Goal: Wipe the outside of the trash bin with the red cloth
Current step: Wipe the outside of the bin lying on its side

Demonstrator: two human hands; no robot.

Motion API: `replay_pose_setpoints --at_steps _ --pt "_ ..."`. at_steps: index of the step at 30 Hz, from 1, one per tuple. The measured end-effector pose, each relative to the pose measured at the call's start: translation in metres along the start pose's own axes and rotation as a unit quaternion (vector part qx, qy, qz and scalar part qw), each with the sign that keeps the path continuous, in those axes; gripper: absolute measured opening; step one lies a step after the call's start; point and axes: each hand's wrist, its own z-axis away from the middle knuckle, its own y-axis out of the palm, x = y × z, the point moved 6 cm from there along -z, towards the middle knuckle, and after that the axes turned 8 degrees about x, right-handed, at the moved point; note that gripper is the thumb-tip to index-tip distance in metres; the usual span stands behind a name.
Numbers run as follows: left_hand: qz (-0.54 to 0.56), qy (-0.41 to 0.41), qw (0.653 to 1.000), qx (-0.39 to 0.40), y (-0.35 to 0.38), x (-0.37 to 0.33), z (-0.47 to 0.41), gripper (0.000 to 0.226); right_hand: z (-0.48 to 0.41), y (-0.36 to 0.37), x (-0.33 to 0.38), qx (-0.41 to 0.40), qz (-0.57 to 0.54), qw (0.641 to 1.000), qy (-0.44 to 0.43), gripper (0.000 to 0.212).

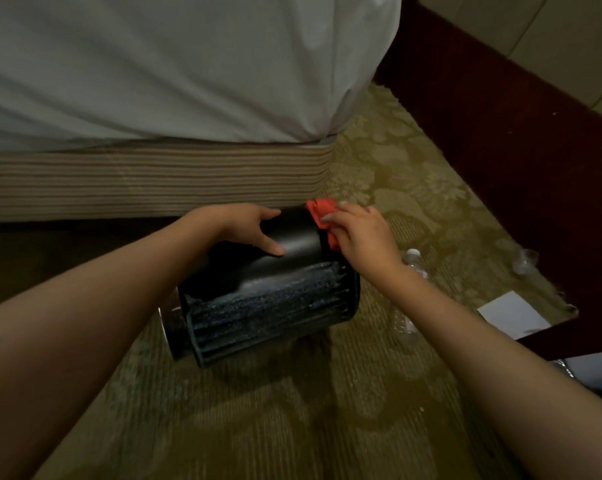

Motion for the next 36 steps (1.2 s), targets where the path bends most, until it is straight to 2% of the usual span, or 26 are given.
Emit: replay_pose_setpoints --at_steps 7,10,14,16,21,24,30,36 --pt "-0.006 -0.003 1.0 0.008 -0.004 0.001 0.0 0.093 0.081 0.011 -0.001 -0.06 -0.018 0.998 -0.031 0.027" --pt "-0.019 -0.008 1.0 0.013 -0.002 0.0 0.001 0.092 0.058 0.004 0.001 -0.072 -0.02 0.997 -0.037 0.022" --pt "0.004 -0.002 1.0 0.005 -0.004 0.006 -0.001 0.089 0.007 -0.002 0.003 -0.032 -0.013 0.999 0.005 0.024" --pt "0.022 0.007 1.0 -0.005 -0.005 0.008 -0.001 0.087 0.014 0.002 0.003 -0.039 -0.028 0.999 0.013 0.025" --pt "0.028 0.016 0.999 -0.011 -0.005 0.009 0.0 0.086 0.094 0.019 -0.004 -0.078 -0.051 0.996 -0.014 0.028" --pt "0.014 0.016 1.0 -0.003 -0.001 0.005 0.0 0.087 0.083 0.015 -0.007 -0.098 -0.048 0.994 -0.023 0.024" --pt "0.024 0.017 1.0 -0.009 -0.004 0.008 -0.001 0.085 0.001 -0.001 -0.006 -0.01 -0.088 0.995 -0.036 0.022" --pt "0.009 0.013 1.0 -0.001 -0.003 0.007 -0.001 0.087 0.085 0.014 -0.015 -0.03 -0.1 0.994 -0.013 0.026"
